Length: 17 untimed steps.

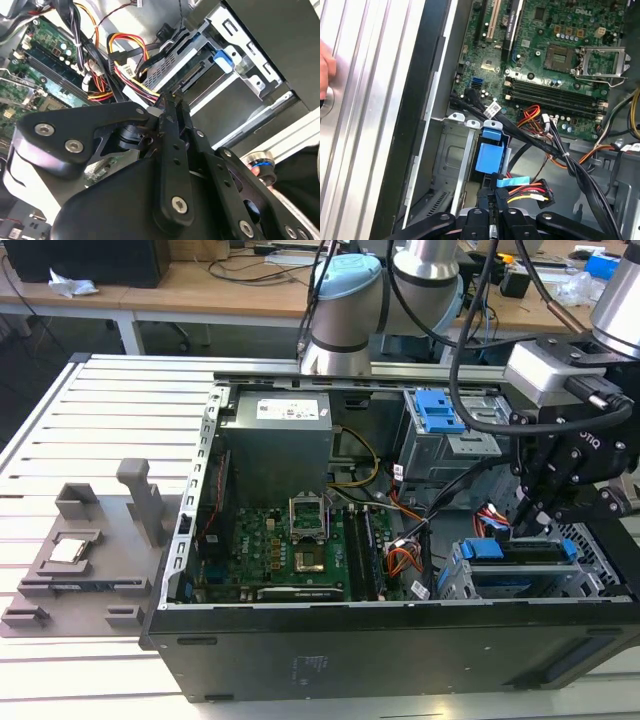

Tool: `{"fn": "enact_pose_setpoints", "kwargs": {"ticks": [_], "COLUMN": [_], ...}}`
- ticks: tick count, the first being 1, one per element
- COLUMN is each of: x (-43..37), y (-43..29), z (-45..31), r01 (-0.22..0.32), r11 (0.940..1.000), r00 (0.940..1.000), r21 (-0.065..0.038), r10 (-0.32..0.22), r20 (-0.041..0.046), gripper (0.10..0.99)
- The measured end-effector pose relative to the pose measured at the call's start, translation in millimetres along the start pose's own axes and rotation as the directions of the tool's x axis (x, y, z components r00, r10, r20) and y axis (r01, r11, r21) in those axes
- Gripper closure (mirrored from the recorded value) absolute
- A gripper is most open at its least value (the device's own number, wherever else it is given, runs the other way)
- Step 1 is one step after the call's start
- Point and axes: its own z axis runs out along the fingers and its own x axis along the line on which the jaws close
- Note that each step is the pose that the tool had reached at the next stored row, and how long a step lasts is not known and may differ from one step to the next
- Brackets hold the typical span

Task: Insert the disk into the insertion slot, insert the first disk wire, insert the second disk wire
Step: 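Insert the first disk wire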

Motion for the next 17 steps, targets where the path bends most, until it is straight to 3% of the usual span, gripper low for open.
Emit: {"fn": "enact_pose_setpoints", "kwargs": {"ticks": [3, 6, 11, 17], "x": [0.0, 0.0, 0.8, 2.2], "y": [0.0, 0.0, -4.1, -13.1], "z": [0.1, 0.2, 0.1, 3.5], "r01": [-0.046, -0.086, -0.106, -0.126], "r11": [0.9989, 0.9963, 0.9943, 0.9920], "r00": [0.9989, 0.9962, 0.9936, 0.9900], "r21": [-0.004, -0.006, -0.006, -0.008], "r10": [0.046, 0.086, 0.106, 0.126], "r20": [0.0027, 0.0122, 0.0386, 0.0621], "gripper": [0.918, 0.918, 0.918, 0.918]}}
